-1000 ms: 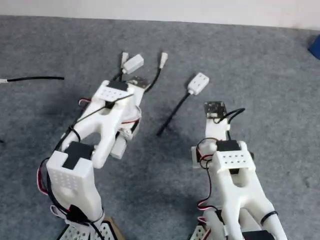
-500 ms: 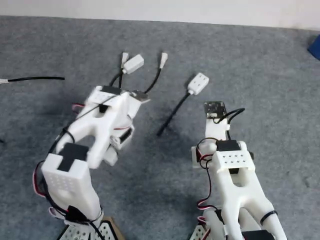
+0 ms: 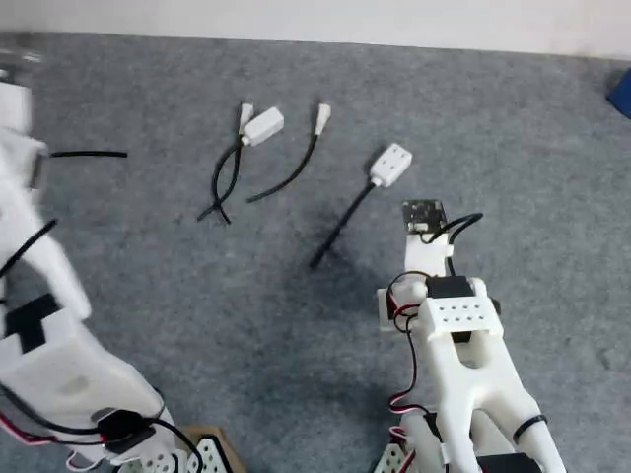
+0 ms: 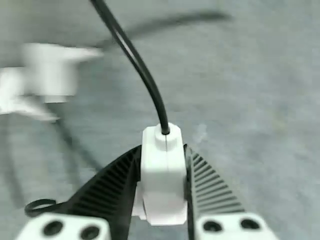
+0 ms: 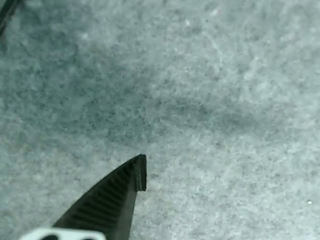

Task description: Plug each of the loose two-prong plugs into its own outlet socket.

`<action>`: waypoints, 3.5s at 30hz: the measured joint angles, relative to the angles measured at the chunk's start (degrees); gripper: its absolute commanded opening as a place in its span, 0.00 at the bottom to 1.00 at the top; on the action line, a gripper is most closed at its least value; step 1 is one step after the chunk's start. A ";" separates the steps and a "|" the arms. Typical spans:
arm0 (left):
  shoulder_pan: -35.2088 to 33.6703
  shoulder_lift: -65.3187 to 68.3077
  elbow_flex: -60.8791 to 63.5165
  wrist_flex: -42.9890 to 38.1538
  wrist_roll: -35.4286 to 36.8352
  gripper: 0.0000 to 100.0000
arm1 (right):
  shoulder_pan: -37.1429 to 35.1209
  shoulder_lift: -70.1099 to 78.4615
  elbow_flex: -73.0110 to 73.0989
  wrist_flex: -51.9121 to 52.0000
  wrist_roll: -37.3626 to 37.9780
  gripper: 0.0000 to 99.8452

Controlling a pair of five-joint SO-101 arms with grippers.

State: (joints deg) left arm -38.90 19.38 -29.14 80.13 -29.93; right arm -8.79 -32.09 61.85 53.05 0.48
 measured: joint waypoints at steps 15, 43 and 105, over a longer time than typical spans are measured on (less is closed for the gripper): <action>-4.48 0.09 6.15 -16.70 -0.18 0.41 | 0.00 0.00 0.00 0.00 0.00 0.57; 38.42 15.56 -3.69 -8.09 9.93 0.41 | 10.20 0.00 -12.40 1.32 2.81 0.57; 42.64 19.43 -16.26 21.71 -2.11 0.00 | 3.43 0.00 -7.12 5.36 5.71 0.57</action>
State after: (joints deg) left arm 3.74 38.81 -45.41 101.85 -32.04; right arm -5.36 -32.09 54.73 58.42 6.20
